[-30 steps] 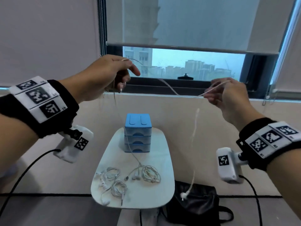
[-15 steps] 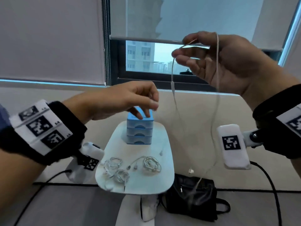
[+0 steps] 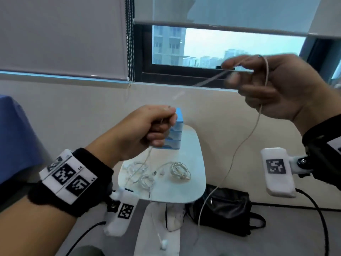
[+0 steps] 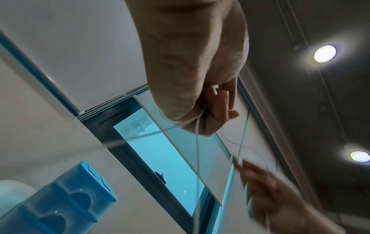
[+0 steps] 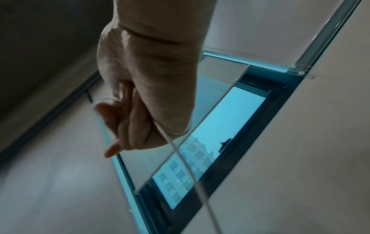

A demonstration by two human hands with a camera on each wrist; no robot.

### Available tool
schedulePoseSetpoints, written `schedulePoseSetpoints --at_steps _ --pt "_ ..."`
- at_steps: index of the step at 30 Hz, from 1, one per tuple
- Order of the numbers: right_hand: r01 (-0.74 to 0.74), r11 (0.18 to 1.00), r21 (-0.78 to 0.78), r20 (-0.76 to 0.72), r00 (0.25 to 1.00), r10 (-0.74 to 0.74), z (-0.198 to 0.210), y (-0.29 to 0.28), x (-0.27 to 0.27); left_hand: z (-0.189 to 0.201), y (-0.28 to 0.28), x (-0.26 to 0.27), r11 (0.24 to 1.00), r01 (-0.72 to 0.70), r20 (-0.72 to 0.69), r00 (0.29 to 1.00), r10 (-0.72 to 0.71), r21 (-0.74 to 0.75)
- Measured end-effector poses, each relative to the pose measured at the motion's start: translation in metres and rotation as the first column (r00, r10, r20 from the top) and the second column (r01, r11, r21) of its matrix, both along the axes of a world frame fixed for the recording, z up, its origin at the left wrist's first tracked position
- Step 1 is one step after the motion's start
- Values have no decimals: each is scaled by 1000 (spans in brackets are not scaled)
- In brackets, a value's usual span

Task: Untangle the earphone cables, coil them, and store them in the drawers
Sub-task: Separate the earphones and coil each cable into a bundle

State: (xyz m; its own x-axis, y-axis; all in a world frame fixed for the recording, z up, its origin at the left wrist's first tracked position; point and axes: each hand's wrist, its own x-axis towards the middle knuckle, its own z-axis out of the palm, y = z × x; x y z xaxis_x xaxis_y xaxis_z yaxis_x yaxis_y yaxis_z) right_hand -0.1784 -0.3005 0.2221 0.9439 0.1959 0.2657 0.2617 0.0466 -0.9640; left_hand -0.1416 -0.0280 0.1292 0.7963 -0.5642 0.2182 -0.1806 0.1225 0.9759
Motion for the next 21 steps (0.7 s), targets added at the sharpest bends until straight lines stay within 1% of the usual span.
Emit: schedulePoseSetpoints --at_steps 2,4,5,6,7,8,9,10,11,13,14,15,16,17,18,21 --pt "58 998 1 -61 996 -58 -24 -12 11 3 16 -1 992 21 -75 997 -31 -121" --pt "239 971 11 -126 964 -236 -54 -24 25 4 31 -1 976 41 -122 990 -69 -215" --pt "348 937 -22 -141 927 -347 -70 -28 33 5 37 0 971 46 -129 989 -78 -234" --pt "435 895 -98 -135 885 -445 -85 -30 40 4 41 1 972 43 -127 989 -74 -231" --pt "483 851 -205 -110 853 -510 -99 -30 45 3 43 1 977 34 -122 991 -61 -212" --pt "484 819 -308 -84 844 -530 -110 -25 48 1 44 2 984 22 -114 993 -43 -178" --pt "458 804 -378 -62 854 -516 -119 -18 50 -1 42 3 991 12 -101 995 -26 -135" --pt "411 817 -405 -53 881 -470 -124 -7 49 -3 39 4 996 5 -88 996 -13 -93" --pt "339 856 -390 -58 919 -390 -127 6 46 -6 34 5 998 3 -78 997 -8 -57" --pt "114 957 -268 -101 984 -146 -127 36 36 -12 24 8 1000 9 -67 998 -11 -16" --pt "-4 977 -212 -116 993 -21 -126 51 31 -15 20 10 1000 13 -66 998 -14 -8" --pt "-91 978 -188 -115 991 70 -126 64 29 -18 16 12 1000 15 -67 998 -15 -8" --pt "-140 974 -180 -102 987 123 -128 75 28 -21 13 14 1000 14 -72 997 -15 -16" --pt "-144 974 -173 -79 988 132 -130 84 30 -24 13 16 999 11 -80 997 -13 -31" --pt "-111 982 -154 -62 993 103 -133 90 33 -27 13 17 999 6 -90 996 -11 -51" --pt "23 999 -44 -74 997 -26 -139 87 48 -38 19 19 996 -2 -110 994 -8 -91"
